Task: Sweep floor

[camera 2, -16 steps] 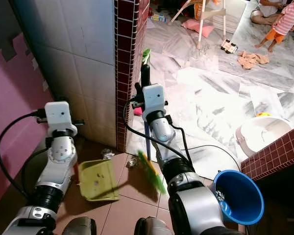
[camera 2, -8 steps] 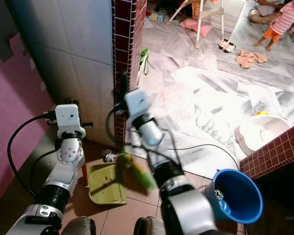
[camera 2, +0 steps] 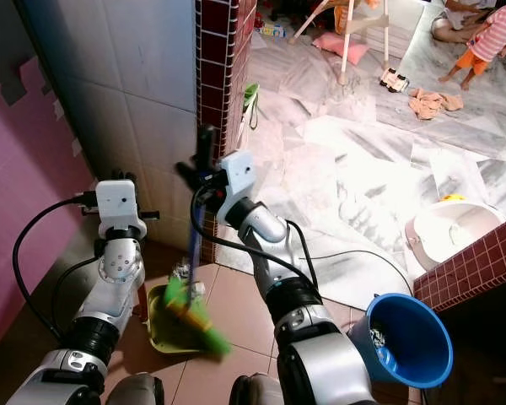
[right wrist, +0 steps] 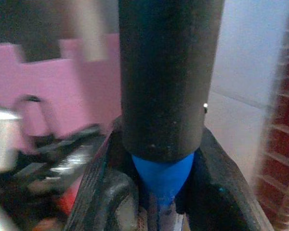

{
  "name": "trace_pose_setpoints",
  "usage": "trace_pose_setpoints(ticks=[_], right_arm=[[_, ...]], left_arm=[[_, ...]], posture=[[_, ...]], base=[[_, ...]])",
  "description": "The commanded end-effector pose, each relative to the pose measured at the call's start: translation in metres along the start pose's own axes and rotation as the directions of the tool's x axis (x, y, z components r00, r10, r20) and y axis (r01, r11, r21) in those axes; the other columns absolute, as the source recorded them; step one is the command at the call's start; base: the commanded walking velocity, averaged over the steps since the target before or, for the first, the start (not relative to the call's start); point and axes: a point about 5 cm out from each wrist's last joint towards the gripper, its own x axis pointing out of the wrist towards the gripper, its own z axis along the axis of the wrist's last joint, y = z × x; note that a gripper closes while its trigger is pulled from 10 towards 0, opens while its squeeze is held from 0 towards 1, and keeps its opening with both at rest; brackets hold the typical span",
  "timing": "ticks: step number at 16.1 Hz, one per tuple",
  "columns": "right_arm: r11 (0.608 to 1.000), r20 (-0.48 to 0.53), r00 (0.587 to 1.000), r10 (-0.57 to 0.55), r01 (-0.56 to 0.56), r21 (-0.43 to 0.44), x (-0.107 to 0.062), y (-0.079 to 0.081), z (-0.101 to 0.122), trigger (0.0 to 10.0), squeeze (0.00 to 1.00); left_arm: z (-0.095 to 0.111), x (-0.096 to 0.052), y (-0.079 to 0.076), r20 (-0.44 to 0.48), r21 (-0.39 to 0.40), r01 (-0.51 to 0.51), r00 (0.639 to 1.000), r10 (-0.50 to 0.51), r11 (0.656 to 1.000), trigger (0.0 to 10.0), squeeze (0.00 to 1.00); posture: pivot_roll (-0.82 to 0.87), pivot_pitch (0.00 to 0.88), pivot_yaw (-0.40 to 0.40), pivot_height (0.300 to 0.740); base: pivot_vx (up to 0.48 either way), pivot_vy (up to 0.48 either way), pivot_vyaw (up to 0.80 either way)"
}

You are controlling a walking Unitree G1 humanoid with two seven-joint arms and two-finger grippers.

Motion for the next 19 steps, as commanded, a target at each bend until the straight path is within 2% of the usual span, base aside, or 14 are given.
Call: trace_pose_setpoints(ticks=[1,3,4,5,8,10,12,16,17,19], right_arm=[[0.994,0.026,0.995,0.094,-0.095,0.062,0.003,0.004,0.008,10.0,0.00],[0.977,0.036,0.983,0.181,-0.184,0.109,0.001,0.003,0.018,10.0,0.00],[0.976,0.045,0.980,0.194,-0.197,0.088,0.001,-0.001,0.025,10.0,0.00],[0.983,0.057,0.982,0.181,-0.182,0.020,0.001,-0.007,0.037,10.0,0.00],[0.991,0.122,0.983,0.136,-0.136,-0.011,0.002,-0.023,0.064,10.0,0.00],[0.992,0.134,0.983,0.123,-0.121,-0.029,-0.002,-0.032,0.074,10.0,0.00],[0.999,0.216,0.976,-0.012,0.023,-0.047,-0.006,-0.053,0.096,10.0,0.00],[0.980,0.270,0.948,-0.168,0.191,-0.061,-0.012,-0.071,0.108,10.0,0.00],[0.965,0.277,0.937,-0.212,0.245,-0.091,-0.014,-0.074,0.110,10.0,0.00],[0.907,0.241,0.919,-0.313,0.364,-0.212,-0.020,-0.081,0.101,10.0,0.00]], left_arm=[[0.014,0.006,-0.008,0.071,-0.008,0.026,0.997,-0.025,1.000,10.0,0.00],[0.014,0.006,-0.008,0.071,-0.010,0.030,0.997,-0.029,1.000,10.0,0.00],[0.013,0.005,-0.009,0.069,-0.013,0.035,0.997,-0.034,0.999,10.0,0.00],[0.013,0.005,-0.010,0.068,-0.017,0.042,0.997,-0.040,0.999,10.0,0.00],[0.013,0.005,-0.013,0.068,-0.021,0.058,0.996,-0.057,0.998,10.0,0.00],[0.013,0.005,-0.013,0.067,-0.021,0.064,0.996,-0.062,0.998,10.0,0.00],[0.012,0.005,-0.014,0.063,-0.025,0.077,0.995,-0.075,0.997,10.0,0.00],[0.012,0.004,-0.016,0.057,-0.041,0.103,0.993,-0.101,0.994,10.0,0.00],[0.012,0.004,-0.016,0.058,-0.042,0.109,0.993,-0.106,0.993,10.0,0.00],[0.012,0.004,-0.018,0.057,-0.055,0.136,0.989,-0.133,0.989,10.0,0.00]], posture=[[0.05,0.071,-0.113,0.740],[0.05,0.071,-0.113,0.740],[0.05,0.071,-0.113,0.740],[0.05,0.074,-0.111,0.740],[0.05,0.073,-0.106,0.740],[0.05,0.072,-0.105,0.740],[0.05,0.072,-0.104,0.740],[0.05,0.071,-0.105,0.740],[0.05,0.071,-0.105,0.740],[0.05,0.071,-0.105,0.740]], base=[[0.000,0.000,0.00],[0.000,0.000,0.00],[0.000,0.000,0.00],[0.000,0.000,0.00],[0.000,0.000,0.00],[0.000,0.000,0.00],[0.000,0.000,0.00],[0.000,0.000,0.00],[0.000,0.000,0.00],[0.000,0.000,0.00]])
